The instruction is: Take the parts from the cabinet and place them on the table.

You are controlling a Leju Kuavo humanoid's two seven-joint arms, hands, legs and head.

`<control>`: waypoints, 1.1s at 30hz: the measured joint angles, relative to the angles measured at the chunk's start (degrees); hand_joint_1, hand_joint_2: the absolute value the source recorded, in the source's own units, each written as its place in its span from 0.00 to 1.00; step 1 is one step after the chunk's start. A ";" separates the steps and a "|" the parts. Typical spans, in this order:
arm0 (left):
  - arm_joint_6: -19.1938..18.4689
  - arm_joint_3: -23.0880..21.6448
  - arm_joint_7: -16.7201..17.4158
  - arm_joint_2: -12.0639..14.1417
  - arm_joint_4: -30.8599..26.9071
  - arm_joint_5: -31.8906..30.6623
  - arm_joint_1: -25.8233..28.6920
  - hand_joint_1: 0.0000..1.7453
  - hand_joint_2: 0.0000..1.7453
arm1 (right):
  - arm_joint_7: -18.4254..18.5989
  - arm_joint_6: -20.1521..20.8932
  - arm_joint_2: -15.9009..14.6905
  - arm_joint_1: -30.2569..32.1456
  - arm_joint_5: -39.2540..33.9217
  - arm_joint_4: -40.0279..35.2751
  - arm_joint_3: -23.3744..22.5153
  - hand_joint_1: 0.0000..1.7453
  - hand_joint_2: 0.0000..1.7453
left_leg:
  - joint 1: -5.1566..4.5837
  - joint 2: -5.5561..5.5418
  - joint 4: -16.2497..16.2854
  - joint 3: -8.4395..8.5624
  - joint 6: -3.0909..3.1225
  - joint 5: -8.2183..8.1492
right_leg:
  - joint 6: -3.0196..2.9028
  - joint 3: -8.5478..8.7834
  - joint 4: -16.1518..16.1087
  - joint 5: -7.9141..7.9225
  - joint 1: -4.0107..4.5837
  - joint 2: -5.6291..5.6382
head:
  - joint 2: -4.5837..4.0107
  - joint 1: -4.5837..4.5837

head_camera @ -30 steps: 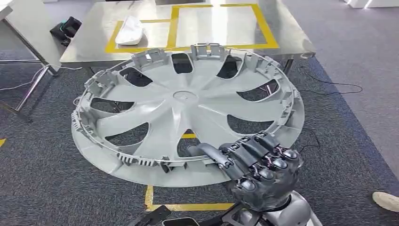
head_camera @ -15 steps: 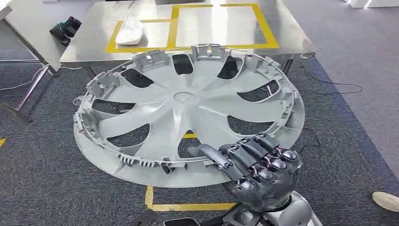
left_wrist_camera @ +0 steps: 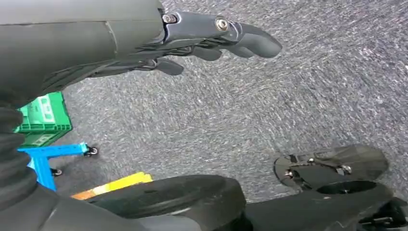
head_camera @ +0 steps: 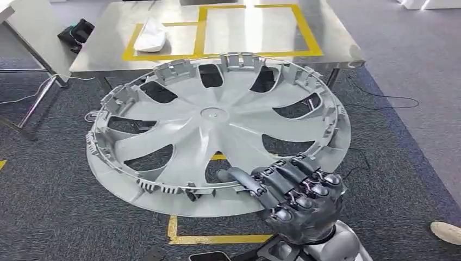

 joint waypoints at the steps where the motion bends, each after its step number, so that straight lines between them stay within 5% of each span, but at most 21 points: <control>1: 0.00 0.00 0.00 0.04 0.00 -0.15 0.00 0.00 1.00 | 0.00 0.00 0.00 0.02 0.00 0.02 0.00 1.00 1.00 | -0.04 0.00 0.14 -0.04 0.12 -0.08 | 0.15 0.02 0.00 -0.05 -0.04 0.01 | 0.00 0.00; 4: 0.02 0.00 0.17 0.09 0.00 -0.46 -0.09 0.00 1.00 | 0.00 0.00 0.02 0.11 0.00 0.04 0.00 1.00 1.00 | -0.26 0.25 -0.51 0.03 1.19 -0.17 | 1.11 0.21 0.41 0.97 -0.10 -0.01 | 0.00 -0.04; 6: 0.04 0.02 0.22 -0.02 0.00 -0.61 -0.09 0.00 1.00 | -0.13 0.00 0.02 0.20 0.00 0.02 -0.02 1.00 1.00 | 0.28 0.42 -0.87 1.18 2.01 -0.70 | 1.44 -0.46 1.13 0.25 0.11 -0.82 | 0.00 -0.02; 7: 0.07 0.04 0.28 -0.06 0.00 -0.65 -0.10 0.00 1.00 | -0.17 0.00 0.02 0.07 0.00 0.04 -0.02 1.00 1.00 | 0.30 0.67 -0.87 1.52 2.21 -1.03 | 1.43 -0.92 2.90 -1.00 0.31 -1.93 | 0.00 0.59; 10: 0.00 0.04 0.70 -0.13 0.00 -0.98 0.11 0.00 1.00 | -0.26 0.00 0.04 0.17 0.00 0.04 -0.04 1.00 1.00 | 0.38 1.43 -0.80 1.96 2.07 -1.56 | 1.87 -7.48 15.30 -7.25 0.12 -3.04 | 0.00 0.90; 11: 0.00 0.04 0.76 -0.11 0.00 -1.01 0.24 0.00 1.00 | -0.26 0.00 0.04 0.32 0.00 0.07 -0.04 1.00 1.00 | 0.47 1.62 -0.79 2.21 1.95 -1.80 | 1.93 -8.92 17.51 -7.75 0.05 -3.16 | 0.00 0.79; 13: -0.04 0.04 0.79 -0.13 0.00 -1.03 0.34 0.00 1.00 | -0.26 0.00 0.04 0.60 -0.02 0.15 -0.09 1.00 1.00 | 0.82 1.65 -0.71 3.02 1.42 -2.40 | 2.22 -7.48 13.71 -4.55 -0.23 -3.20 | 0.00 0.81; 15: -0.04 0.04 0.79 -0.22 0.00 -1.05 0.32 0.00 1.00 | -0.28 0.00 0.04 0.64 0.00 0.15 -0.09 1.00 1.00 | 1.43 1.52 -0.19 3.99 0.32 -3.23 | 3.08 -2.37 3.28 1.20 -0.84 -3.06 | 0.00 0.85; 16: -0.04 0.04 0.79 -0.04 0.00 -1.05 0.32 0.00 1.00 | -0.35 0.00 0.04 0.63 -0.02 0.22 -0.13 1.00 1.00 | 1.37 1.46 0.07 4.00 -0.33 -3.80 | 3.72 -1.23 1.40 0.67 -0.98 -1.88 | 0.00 1.05; 17: -0.04 0.04 0.79 -0.02 0.00 -1.05 0.17 0.00 1.00 | -0.35 0.00 0.04 0.53 0.00 0.24 -0.17 1.00 1.00 | 1.23 1.33 0.48 3.79 -0.78 -4.13 | 2.10 -1.70 0.69 -1.52 -0.74 -1.52 | 0.00 1.64; 18: 0.00 0.04 0.79 0.00 0.00 -1.05 0.14 0.00 1.00 | -0.37 0.00 0.07 0.71 -0.04 0.24 -0.17 1.00 1.00 | 1.10 1.35 0.25 3.60 -0.89 -4.30 | 1.37 -1.14 1.03 -0.86 -0.80 -1.70 | 0.00 1.40; 21: -0.02 0.04 0.94 0.09 0.00 -1.11 0.28 0.00 1.00 | -0.37 0.00 0.15 1.09 0.02 0.26 -0.15 1.00 1.00 | 1.25 1.82 0.46 4.42 -1.51 -4.84 | -0.02 -0.09 1.29 -1.17 -0.89 -2.01 | 0.00 0.83; 22: 0.02 0.04 0.98 0.02 0.00 -1.11 0.17 0.00 1.00 | -0.35 0.00 0.26 1.07 0.02 0.24 -0.15 1.00 1.00 | 1.00 3.70 2.21 3.68 -1.66 -4.71 | -0.45 0.64 1.16 -1.57 -0.84 -2.25 | 0.00 0.70; 23: 0.02 0.04 1.03 0.00 0.00 -1.11 -0.06 0.00 1.00 | -0.35 0.00 0.37 1.05 0.02 0.24 -0.15 1.00 1.00 | 0.90 5.03 6.14 1.13 -1.77 -5.25 | -0.74 1.31 0.95 -2.02 -0.73 -2.61 | 0.00 0.46; 25: 0.02 0.04 1.12 0.00 0.00 -1.16 -0.09 0.00 1.00 | -0.35 0.00 0.42 1.05 0.02 0.26 -0.15 1.00 1.00 | 0.85 5.80 14.76 -5.03 -1.81 -8.07 | -0.97 2.78 0.50 -3.08 -0.50 -3.17 | 0.00 0.50; 27: 0.07 0.09 1.14 -0.04 0.00 -1.09 -0.29 0.00 1.00 | -0.31 0.00 0.42 1.19 0.02 0.31 -0.15 1.00 1.00 | 0.65 5.81 17.08 -8.23 -1.37 -9.47 | -1.03 4.64 0.16 -4.35 -0.32 -3.44 | 0.00 0.50; 29: 0.05 0.07 1.31 -0.02 0.00 -1.11 -0.22 0.00 1.00 | -0.26 0.00 0.46 1.17 0.02 0.35 -0.13 1.00 1.00 | 0.12 5.81 12.30 -7.86 -0.20 -6.45 | -0.87 7.27 -0.18 -6.12 -0.11 -3.60 | 0.00 0.48; 30: 0.07 0.07 1.36 -0.02 0.00 -1.11 -0.07 0.00 1.00 | -0.24 0.00 0.48 1.16 0.02 0.37 -0.13 1.00 1.00 | -0.31 5.86 8.42 -7.20 0.60 -2.72 | -0.91 8.76 -0.48 -7.01 0.01 -3.73 | 0.00 0.42; 31: 0.07 0.09 1.40 0.04 0.02 -1.11 0.18 0.00 1.00 | -0.15 0.00 0.48 1.20 0.02 0.41 -0.13 1.00 1.00 | -0.90 6.36 4.31 -6.72 1.43 3.74 | -0.87 9.02 -1.16 -7.82 -0.03 -3.91 | 0.00 0.39; 32: 0.09 0.09 1.44 0.13 0.04 -1.05 0.35 0.00 1.00 | -0.13 -0.04 0.48 1.12 0.02 0.59 -0.15 1.00 1.00 | -1.55 6.61 1.18 -7.21 1.74 5.73 | -0.61 10.92 -0.83 -8.65 0.57 -3.57 | -0.04 0.53; 33: 0.09 0.13 1.44 0.02 0.02 -0.94 0.22 0.00 1.00 | -0.09 -0.15 0.48 1.11 0.00 0.61 -0.13 1.00 1.00 | -1.49 6.05 1.06 -6.75 1.51 4.93 | -0.39 11.08 -1.57 -9.89 0.96 -3.72 | 0.00 0.02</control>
